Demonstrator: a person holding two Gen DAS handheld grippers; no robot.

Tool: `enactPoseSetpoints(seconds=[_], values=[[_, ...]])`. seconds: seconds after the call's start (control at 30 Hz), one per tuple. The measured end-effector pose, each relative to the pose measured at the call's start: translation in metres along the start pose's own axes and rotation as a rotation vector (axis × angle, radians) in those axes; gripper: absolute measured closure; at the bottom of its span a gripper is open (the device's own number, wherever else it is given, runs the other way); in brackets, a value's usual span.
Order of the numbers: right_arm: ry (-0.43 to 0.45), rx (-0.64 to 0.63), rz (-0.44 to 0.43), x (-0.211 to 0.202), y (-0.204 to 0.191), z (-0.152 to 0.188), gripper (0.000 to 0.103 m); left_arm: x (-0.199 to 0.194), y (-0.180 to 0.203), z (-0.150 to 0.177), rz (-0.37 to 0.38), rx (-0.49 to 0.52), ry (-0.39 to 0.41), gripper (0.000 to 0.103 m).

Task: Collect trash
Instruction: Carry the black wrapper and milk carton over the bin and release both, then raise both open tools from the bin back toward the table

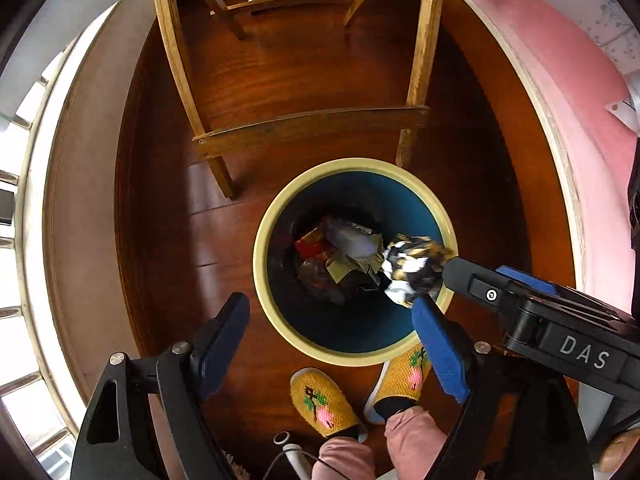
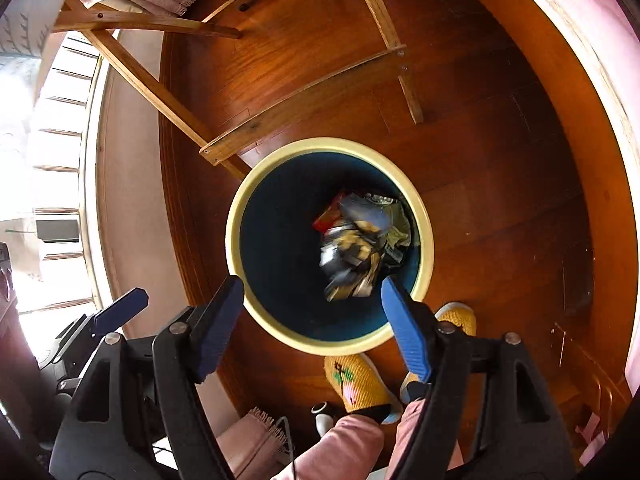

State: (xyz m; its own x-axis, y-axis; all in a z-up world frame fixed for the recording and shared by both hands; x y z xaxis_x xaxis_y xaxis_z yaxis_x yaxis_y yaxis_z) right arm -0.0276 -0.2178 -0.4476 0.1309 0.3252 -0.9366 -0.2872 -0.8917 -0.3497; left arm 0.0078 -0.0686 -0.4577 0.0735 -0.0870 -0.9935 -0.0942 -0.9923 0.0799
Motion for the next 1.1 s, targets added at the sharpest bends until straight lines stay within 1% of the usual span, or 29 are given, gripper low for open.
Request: enactPoseSetpoints(seconds=[0.1, 0.23, 0.5, 0.63, 0.8, 0.97, 1.1], values=[[0.021, -0.012, 0.016, 0.001, 0.000, 0.001, 0.034, 0.004, -0.006, 0.001, -0.014, -0.025, 0.006, 0.018], [0.044, -0.013, 0.036, 0.000, -0.002, -0.001, 0.034, -0.005, -0.017, -0.001, -0.023, -0.035, 0.027, 0.018], [0.053, -0.023, 0.062, -0.025, -0.018, -0.005, 0.034, -0.043, -0.033, -0.013, -0.033, -0.056, 0.056, 0.018], [0.057, -0.032, 0.076, -0.048, -0.028, -0.005, 0.034, -0.068, -0.035, -0.020, -0.049, -0.054, 0.055, 0.018], [0.081, -0.050, 0.084, -0.086, -0.041, -0.005, 0.034, -0.110, -0.034, -0.026, -0.050, -0.055, 0.080, 0.018], [0.099, -0.078, 0.091, -0.130, -0.056, -0.001, 0.034, -0.161, -0.030, -0.032, -0.050, -0.059, 0.109, 0.018], [0.124, -0.110, 0.082, -0.172, -0.072, 0.003, 0.034, -0.209, -0.022, -0.035, -0.057, -0.050, 0.140, 0.018]])
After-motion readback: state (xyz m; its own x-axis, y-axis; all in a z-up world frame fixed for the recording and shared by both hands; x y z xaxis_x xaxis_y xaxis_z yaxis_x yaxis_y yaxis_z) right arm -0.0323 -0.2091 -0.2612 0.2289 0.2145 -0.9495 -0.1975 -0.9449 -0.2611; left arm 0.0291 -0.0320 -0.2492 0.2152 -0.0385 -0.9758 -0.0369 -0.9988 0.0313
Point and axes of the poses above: each gripper's, at about its wrist camera, not at the fingertips, and x roughly the way its jaws point, y to its right, z to its underside, the point moved 4 cm from there along x, roughly the way its jaws point, and after that the axes turned 1 degree about z, right-handed, at the moved point
